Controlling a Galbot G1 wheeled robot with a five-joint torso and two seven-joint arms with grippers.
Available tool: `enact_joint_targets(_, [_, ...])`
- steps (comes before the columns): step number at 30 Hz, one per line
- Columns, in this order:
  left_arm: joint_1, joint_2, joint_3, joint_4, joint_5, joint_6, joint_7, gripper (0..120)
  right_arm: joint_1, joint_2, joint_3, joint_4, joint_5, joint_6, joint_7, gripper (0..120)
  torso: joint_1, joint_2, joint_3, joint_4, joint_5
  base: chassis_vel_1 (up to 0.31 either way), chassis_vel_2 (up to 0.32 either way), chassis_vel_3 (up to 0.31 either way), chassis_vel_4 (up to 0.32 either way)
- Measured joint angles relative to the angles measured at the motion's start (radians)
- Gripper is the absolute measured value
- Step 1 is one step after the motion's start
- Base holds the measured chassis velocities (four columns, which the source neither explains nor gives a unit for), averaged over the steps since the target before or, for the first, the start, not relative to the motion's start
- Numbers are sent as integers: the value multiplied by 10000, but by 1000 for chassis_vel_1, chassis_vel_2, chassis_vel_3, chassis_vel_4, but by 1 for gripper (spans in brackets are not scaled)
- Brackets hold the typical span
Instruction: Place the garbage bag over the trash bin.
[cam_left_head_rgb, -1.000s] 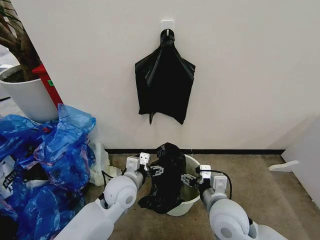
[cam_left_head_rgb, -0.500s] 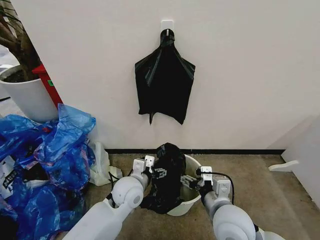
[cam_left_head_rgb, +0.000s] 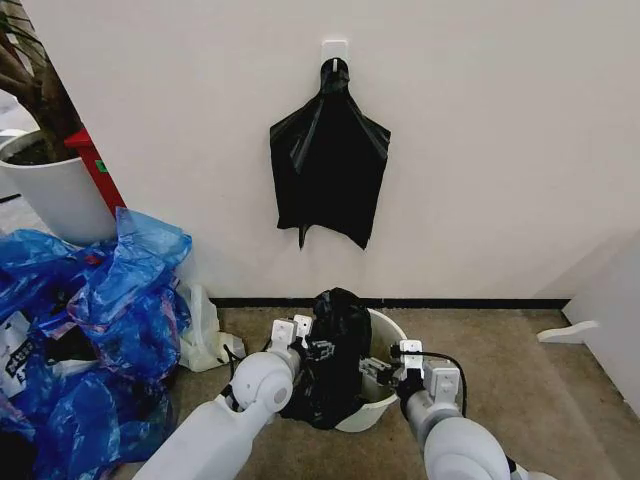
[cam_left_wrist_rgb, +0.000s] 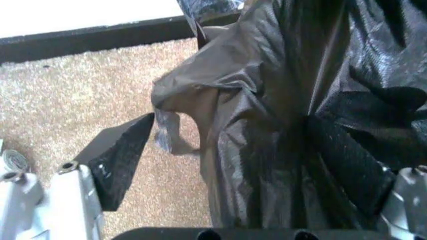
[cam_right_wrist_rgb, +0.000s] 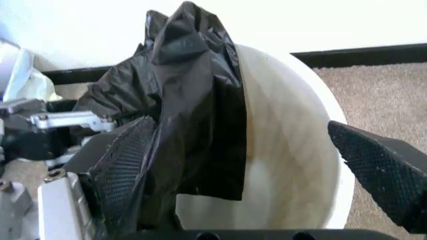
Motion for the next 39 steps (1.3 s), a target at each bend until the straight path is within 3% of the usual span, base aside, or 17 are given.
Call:
enact_joint_targets(5, [-22, -56, 35, 183, -19, -12, -20, 78, 88, -51, -3, 69, 63, 1, 0, 94, 0, 0, -1, 2, 1, 0, 0, 0, 0])
enact_joint_targets(19, [98, -46, 140, 127, -16, -60, -323, 23, 55, -137, 74, 195, 30, 6, 4, 94, 0, 1, -1, 0, 0, 0, 0, 0, 0])
enact_joint_targets(26, [136, -53, 152, 66, -74, -111, -466, 4, 64, -175, 184, 200, 29, 17, 12, 94, 0, 0, 0, -1, -2, 0, 0, 0, 0])
enact_joint_targets(35, [636, 102, 9, -560, -215, -656, -868, 4, -227, -187, 823, 468, 0, 22, -90, 94, 0, 0, 1, -3, -2, 0, 0, 0, 0])
enact_joint_targets(39, [1144, 354, -337, -1198, 54, -1212, -893, 3, -282, -315, 1258, 1362, 155, -30, -248, 94, 0, 0, 1, 1, -1, 0, 0, 0, 0])
